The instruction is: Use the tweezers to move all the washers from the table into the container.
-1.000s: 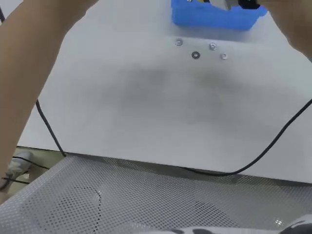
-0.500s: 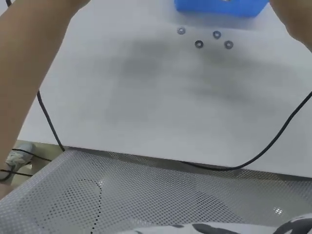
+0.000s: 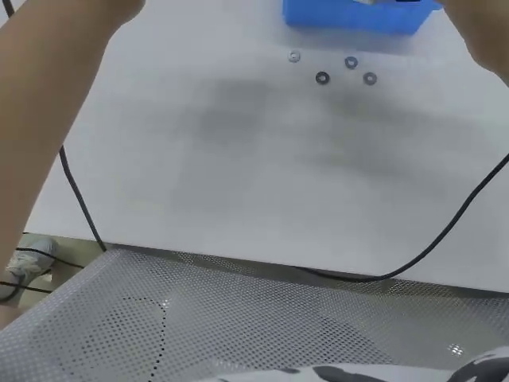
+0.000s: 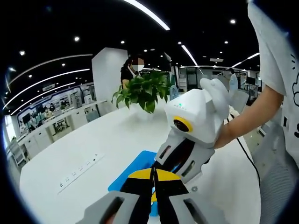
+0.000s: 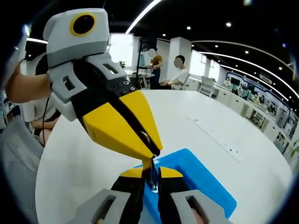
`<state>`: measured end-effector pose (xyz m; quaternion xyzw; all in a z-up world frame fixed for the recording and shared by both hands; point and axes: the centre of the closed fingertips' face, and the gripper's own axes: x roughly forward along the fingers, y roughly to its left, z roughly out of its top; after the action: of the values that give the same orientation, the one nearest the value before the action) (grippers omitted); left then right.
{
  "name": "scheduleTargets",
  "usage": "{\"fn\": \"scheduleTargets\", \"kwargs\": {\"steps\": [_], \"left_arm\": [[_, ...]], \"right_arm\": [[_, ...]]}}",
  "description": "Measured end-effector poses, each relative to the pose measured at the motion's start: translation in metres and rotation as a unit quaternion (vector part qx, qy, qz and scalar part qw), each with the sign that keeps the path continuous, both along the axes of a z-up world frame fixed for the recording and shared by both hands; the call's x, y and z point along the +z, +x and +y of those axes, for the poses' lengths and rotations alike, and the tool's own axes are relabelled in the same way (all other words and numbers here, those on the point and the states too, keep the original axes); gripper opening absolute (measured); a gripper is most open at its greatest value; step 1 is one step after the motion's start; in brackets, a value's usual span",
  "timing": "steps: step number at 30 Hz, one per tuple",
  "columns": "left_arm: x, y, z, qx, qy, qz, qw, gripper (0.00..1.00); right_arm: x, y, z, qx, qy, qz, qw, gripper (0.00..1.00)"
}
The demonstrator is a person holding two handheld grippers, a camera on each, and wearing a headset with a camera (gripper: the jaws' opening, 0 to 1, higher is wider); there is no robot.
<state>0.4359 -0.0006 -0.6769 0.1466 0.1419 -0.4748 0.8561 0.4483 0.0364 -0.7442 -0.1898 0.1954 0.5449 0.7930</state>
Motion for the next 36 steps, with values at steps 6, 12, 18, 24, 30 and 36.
{"fn": "scheduleTargets", "kwargs": {"steps": [6, 12, 18, 24, 30, 36], "left_arm": [[0.022, -0.017, 0.003, 0.001, -0.002, -0.019, 0.9998, 0.0], [0.025, -0.031, 0.007, 0.009, -0.006, -0.015, 0.9998, 0.0], [0.006, -0.04, 0.011, 0.021, -0.007, 0.012, 0.9997, 0.0], [-0.012, -0.045, 0.011, 0.032, -0.002, 0.028, 0.9991, 0.0], [-0.025, -0.047, 0.014, 0.033, 0.01, 0.042, 0.9985, 0.0], [-0.033, -0.045, 0.016, 0.029, 0.027, 0.042, 0.9983, 0.0]], "right_arm": [[0.024, -0.016, 0.005, 0.003, 0.021, -0.014, 0.9997, 0.06], [0.026, -0.032, 0.01, -0.001, 0.043, 0.0, 0.9991, 0.06], [0.006, -0.045, 0.013, 0.0, 0.039, 0.022, 0.999, 0.07], [-0.013, -0.051, 0.01, -0.006, 0.038, 0.049, 0.9981, 0.07], [-0.025, -0.054, 0.013, -0.002, 0.034, 0.059, 0.9977, 0.08], [-0.032, -0.053, 0.018, -0.001, 0.032, 0.064, 0.9974, 0.08]]}}
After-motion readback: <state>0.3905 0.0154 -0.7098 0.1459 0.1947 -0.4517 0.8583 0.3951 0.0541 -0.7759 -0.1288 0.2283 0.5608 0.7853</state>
